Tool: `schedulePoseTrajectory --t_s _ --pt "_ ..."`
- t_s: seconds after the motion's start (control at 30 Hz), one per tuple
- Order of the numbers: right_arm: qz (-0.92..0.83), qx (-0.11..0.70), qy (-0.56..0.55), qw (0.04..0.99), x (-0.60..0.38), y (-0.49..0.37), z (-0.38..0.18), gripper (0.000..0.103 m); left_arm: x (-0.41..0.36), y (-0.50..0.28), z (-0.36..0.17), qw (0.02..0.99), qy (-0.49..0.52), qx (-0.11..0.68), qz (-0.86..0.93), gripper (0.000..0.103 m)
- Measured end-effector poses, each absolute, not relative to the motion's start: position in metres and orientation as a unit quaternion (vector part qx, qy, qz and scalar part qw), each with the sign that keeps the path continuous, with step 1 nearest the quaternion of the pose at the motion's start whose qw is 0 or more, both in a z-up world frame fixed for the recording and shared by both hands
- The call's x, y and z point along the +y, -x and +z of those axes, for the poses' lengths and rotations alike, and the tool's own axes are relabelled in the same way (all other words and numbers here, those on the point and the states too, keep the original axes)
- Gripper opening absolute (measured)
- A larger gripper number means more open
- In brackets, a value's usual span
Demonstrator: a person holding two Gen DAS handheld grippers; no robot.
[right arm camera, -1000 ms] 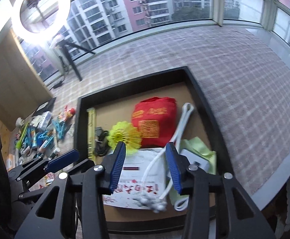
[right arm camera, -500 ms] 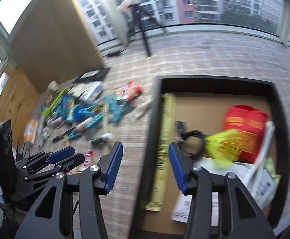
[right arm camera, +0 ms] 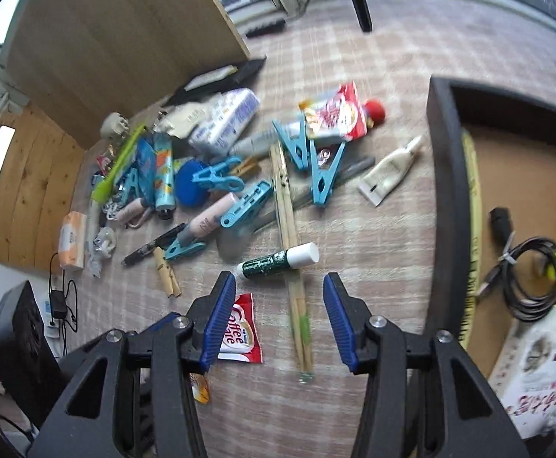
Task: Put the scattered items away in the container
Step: 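Move the left gripper to a coffee-mate sachet while the right gripper reaches the green lip balm tube, then grasp the coffee-mate sachet with the left gripper while the right gripper grasps the green tube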
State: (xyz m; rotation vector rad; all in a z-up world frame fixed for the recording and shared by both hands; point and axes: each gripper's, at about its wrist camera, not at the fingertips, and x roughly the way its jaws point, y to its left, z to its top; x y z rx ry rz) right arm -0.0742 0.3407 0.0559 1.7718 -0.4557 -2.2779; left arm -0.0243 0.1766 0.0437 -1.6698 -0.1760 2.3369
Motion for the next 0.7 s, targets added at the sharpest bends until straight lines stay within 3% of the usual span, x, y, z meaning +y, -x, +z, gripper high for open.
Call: schedulePoseTrajectory --t_s 0.13,0.3,0.7 --pt "-0.777 -0.131 -0.602 0.13 0.33 0.08 0.057 0.047 0.177 0.026 0.035 0.142 0.583 -0.058 0.798 0.033" --pt "-0.784 0.062 -0.583 0.203 0.305 0.085 0.067 0.047 0.176 0.024 0.031 0.154 0.587 -0.06 0.792 0.033" --pt "-0.706 0.313 -0.532 0.347 0.265 0.068 0.049 0.047 0.172 0.022 0.023 0.143 0.594 -0.087 0.787 0.033"
